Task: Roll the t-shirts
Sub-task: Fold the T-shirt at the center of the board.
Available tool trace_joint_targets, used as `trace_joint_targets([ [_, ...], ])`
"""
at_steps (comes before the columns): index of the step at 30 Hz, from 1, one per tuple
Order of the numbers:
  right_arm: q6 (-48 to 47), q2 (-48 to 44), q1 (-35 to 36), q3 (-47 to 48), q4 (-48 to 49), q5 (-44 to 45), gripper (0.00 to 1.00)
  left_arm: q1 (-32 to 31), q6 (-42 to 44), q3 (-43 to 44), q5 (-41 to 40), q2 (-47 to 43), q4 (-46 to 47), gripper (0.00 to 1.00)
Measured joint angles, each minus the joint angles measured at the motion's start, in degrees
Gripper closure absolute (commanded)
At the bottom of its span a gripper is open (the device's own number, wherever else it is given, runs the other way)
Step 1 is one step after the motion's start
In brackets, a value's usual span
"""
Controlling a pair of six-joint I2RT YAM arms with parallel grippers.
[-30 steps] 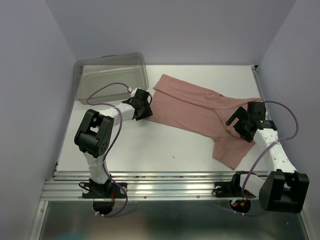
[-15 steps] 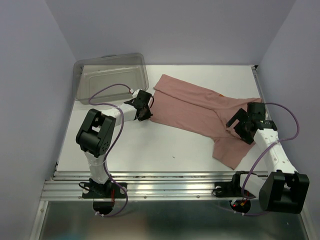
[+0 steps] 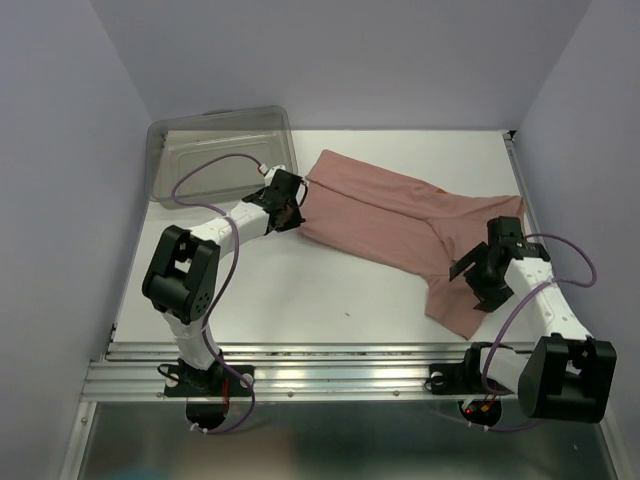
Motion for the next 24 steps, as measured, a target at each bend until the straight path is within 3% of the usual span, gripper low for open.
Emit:
trace_joint_targets([
  [3,2.14,-1.70,0.00,-2.43,-2.56,-0.33,0.15,-0.11,0.83,1.09,0.11,-0.28,-0.11,1.00],
  [5,2.99,-2.49,-0.02,-3.52,-3.78,-0.70,0.25,-0.11,1.27,1.46,0.35,-0.28,-0.39,1.00],
  [11,6.08,-3.82,0.00,-5.97,-6.97,-1.40,0.29,-0.11,2.08,2.03,0.94,-0.28,-1.64,1.00],
  [16,7.96,-2.54,0.00,-7.93,-6.08,-1.38,0.35,-0.11,2.78,3.96,1.05,-0.28,-2.71,1.00],
  [19,9.09,-0.90,0.00,-10.05,-4.37,-1.16,0.46,-0.13,3.10,5.09,1.09,-0.28,-2.84,1.00],
  [24,11.10,-0.72,0.00,-12.72,-1.40,-0.85,0.54,-0.13,3.39,5.31,1.22,-0.28,-3.21,1.00],
])
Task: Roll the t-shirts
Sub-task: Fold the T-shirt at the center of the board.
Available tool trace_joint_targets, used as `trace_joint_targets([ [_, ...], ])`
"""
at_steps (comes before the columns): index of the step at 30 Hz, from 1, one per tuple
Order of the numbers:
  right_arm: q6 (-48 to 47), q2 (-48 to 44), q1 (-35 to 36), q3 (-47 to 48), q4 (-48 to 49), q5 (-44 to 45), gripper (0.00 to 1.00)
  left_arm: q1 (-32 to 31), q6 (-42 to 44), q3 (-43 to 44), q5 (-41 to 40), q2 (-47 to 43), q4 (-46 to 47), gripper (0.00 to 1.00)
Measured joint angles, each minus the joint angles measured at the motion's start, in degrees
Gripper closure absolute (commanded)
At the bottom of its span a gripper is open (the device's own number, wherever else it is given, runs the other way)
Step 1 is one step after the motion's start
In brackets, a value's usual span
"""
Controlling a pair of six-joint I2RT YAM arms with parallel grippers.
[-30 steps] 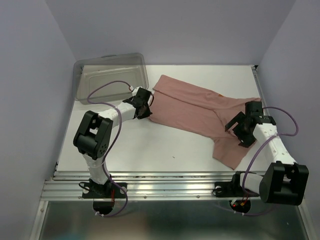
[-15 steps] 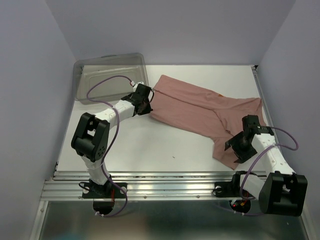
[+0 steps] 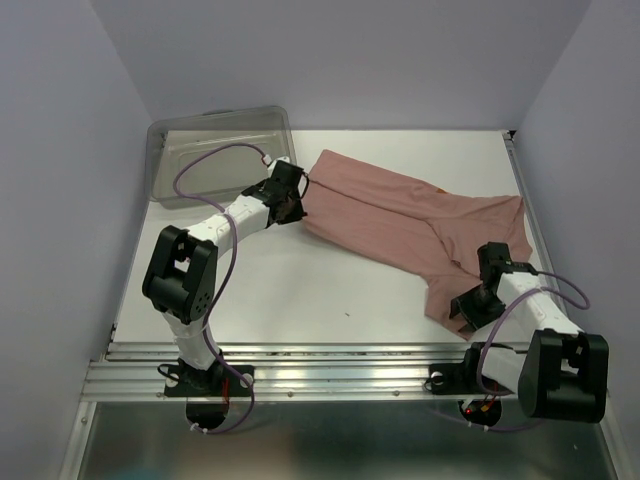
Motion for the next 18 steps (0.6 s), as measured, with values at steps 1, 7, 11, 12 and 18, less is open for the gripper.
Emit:
trace_joint_targets([
  [1,0.33,-0.02,0.00,-0.55,0.61,-0.04,0.58,0.00,0.04,0.00,0.00,0.00,-0.17,1.00],
  [7,1.77,-1.64,-0.02,-1.81,1.68,0.00,0.69,0.00,0.44,0.17,0.00,0.00,-0.90,1.00],
  [11,2.01,-1.55,-0.02,-1.95,1.70,-0.20,0.90,0.00,0.68,0.70,-0.02,0.00,-1.16,1.00],
  [12,2.10,-1.40,-0.02,-1.97,1.70,-0.26,0.99,0.00,0.76,0.92,-0.02,0.00,-1.31,1.00],
  [18,1.97,-1.68,0.00,-1.57,1.75,-0.28,0.99,0.00,0.94,1.92,-0.04,0.09,-2.08,1.00],
])
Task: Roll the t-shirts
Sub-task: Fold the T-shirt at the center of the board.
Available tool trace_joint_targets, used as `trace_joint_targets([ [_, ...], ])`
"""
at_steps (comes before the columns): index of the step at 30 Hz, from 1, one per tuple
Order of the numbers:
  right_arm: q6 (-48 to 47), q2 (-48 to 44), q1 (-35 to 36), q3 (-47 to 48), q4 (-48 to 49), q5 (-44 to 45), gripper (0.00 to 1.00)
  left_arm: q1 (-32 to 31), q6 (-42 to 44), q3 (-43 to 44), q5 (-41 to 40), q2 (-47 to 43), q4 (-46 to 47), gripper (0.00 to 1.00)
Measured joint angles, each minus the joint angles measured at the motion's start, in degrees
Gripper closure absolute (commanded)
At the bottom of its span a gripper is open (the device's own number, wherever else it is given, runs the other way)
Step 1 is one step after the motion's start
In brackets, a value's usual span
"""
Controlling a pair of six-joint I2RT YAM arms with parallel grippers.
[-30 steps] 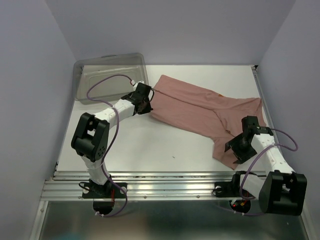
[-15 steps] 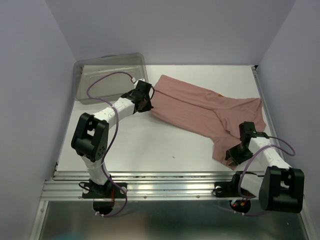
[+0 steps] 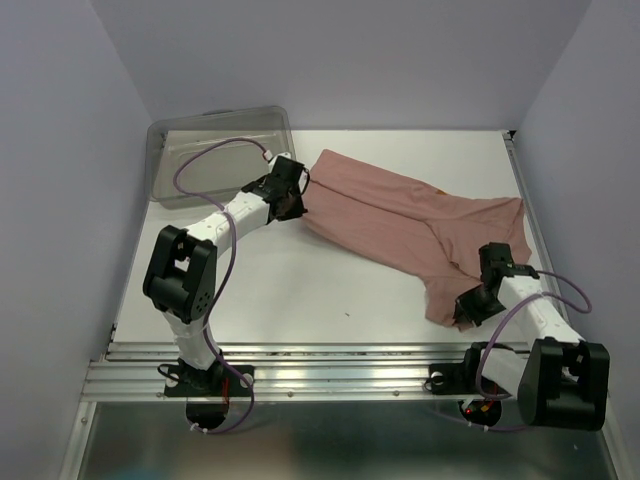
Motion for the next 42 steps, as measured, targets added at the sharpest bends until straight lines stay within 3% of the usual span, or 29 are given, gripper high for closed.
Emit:
trace_joint_targets([
  [10,-3.96,-2.25,0.00,13.55,-0.04,4.57,0.99,0.00,0.35,6.03,0.26,2.75,-1.68,1.00],
  [21,-9.44,6.34,0.00,26.16,0.07,10.40,0.99,0.48,1.01,20.52,0.07,11.91,-4.13,1.00],
  [32,-13.16,13.49,0.00,32.79,1.77,12.85,0.99,1.18,1.97,26.82,0.31,18.58,-5.68,1.00],
  [42,-15.72,16.11,0.00,36.28,2.54,13.84,0.99,1.38,2.99,27.43,1.25,20.11,-6.60,1.00],
])
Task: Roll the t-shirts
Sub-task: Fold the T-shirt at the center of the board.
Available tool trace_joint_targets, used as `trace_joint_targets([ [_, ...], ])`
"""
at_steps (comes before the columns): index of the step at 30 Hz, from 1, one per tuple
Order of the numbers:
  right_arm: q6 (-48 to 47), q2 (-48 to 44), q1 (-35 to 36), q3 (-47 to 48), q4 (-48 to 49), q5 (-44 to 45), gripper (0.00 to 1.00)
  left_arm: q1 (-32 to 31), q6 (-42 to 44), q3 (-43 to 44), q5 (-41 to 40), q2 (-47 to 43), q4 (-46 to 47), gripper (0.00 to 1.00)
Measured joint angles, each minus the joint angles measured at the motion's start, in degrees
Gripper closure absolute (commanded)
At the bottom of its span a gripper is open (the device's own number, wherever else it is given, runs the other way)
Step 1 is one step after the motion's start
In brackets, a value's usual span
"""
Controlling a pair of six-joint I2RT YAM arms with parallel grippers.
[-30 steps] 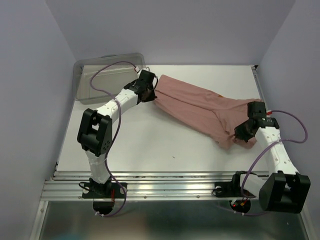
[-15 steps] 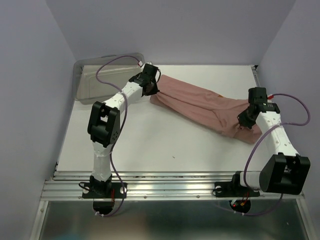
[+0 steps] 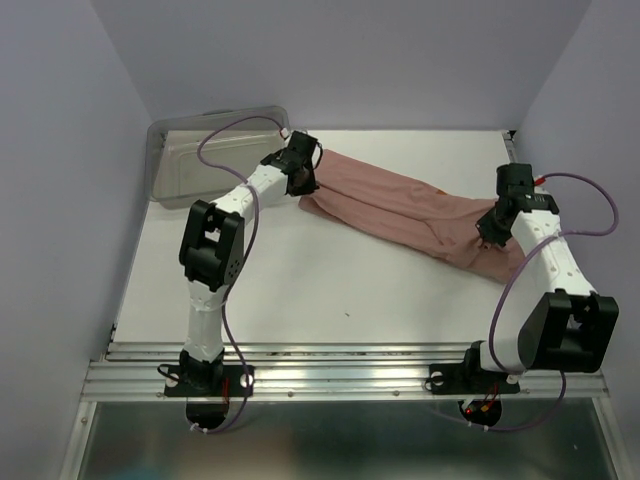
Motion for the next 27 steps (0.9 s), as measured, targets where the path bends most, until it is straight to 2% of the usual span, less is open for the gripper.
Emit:
trace_joint_targets([
  [4,-0.28,-2.08,0.00,-1.14,-0.22,-0.85,0.99,-0.02,0.76,-6.54,0.85,-4.20,-0.20,1.00],
  [13,0.22,-12.90,0.00,-10.82,-3.34,-4.22,0.99,-0.15,1.11,-22.38,2.01,-17.00,0.31,1.00],
  [20,0.37,-13.92,0.00,-11.93,-4.76,-4.59,0.99,-0.44,0.90,-27.98,1.92,-17.73,1.33,1.00],
  [27,0.35,-14.49,0.00,-11.76,-4.85,-3.67,0.99,-0.50,0.87,-28.28,1.81,-17.79,1.92,1.00],
])
